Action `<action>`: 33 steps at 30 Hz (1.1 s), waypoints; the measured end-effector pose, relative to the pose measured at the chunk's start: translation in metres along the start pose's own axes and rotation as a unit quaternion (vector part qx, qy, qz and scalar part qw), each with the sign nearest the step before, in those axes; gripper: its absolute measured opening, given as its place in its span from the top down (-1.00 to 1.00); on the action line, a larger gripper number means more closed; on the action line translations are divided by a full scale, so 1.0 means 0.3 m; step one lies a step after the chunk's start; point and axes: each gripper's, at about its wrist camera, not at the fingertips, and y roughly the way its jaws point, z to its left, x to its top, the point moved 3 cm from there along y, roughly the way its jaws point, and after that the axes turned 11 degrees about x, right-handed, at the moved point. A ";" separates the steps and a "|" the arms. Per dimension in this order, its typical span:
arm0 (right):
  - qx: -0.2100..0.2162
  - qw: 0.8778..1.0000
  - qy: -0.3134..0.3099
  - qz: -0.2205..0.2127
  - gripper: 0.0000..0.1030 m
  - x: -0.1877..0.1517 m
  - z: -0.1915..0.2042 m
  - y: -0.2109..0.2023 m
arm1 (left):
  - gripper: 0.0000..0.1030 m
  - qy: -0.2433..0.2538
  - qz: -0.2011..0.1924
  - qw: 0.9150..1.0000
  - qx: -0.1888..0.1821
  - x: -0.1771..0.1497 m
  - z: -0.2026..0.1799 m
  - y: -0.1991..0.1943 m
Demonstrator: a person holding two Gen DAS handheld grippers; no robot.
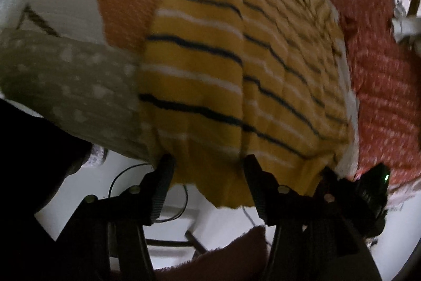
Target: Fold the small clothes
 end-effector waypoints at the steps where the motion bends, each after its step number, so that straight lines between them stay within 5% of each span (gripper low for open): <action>1: 0.005 1.000 -0.001 -0.003 -0.26 0.000 0.005 0.007 | 0.08 0.007 0.006 1.000 0.000 -0.003 -0.008 0.007; 2: 0.010 1.000 -0.005 -0.004 -0.23 -0.001 0.004 0.004 | 0.65 0.013 0.011 1.000 -0.001 -0.007 -0.014 0.010; 3: 0.019 1.000 -0.012 -0.003 0.21 -0.001 0.013 0.004 | 0.91 0.016 0.019 1.000 -0.006 -0.010 -0.018 0.013; 5: 0.034 0.999 -0.030 0.005 0.80 0.004 0.027 -0.016 | 0.93 0.009 0.017 1.000 -0.017 -0.012 -0.018 -0.011; 11: 0.070 0.995 -0.055 -0.036 0.82 0.044 0.114 -0.135 | 0.93 -0.004 -0.027 0.997 -0.067 0.024 -0.035 -0.178; 16: 0.101 0.990 -0.077 -0.067 0.83 0.187 0.241 -0.203 | 0.93 -0.008 -0.070 0.993 -0.094 0.160 -0.096 -0.294; 24: 0.107 0.976 -0.147 -0.121 0.83 0.561 0.531 -0.145 | 0.93 0.007 -0.149 0.987 -0.055 0.626 -0.266 -0.387; 33: 0.056 0.979 -0.128 -0.147 0.83 0.977 0.555 0.109 | 0.93 0.007 -0.136 0.991 0.015 1.124 -0.391 -0.216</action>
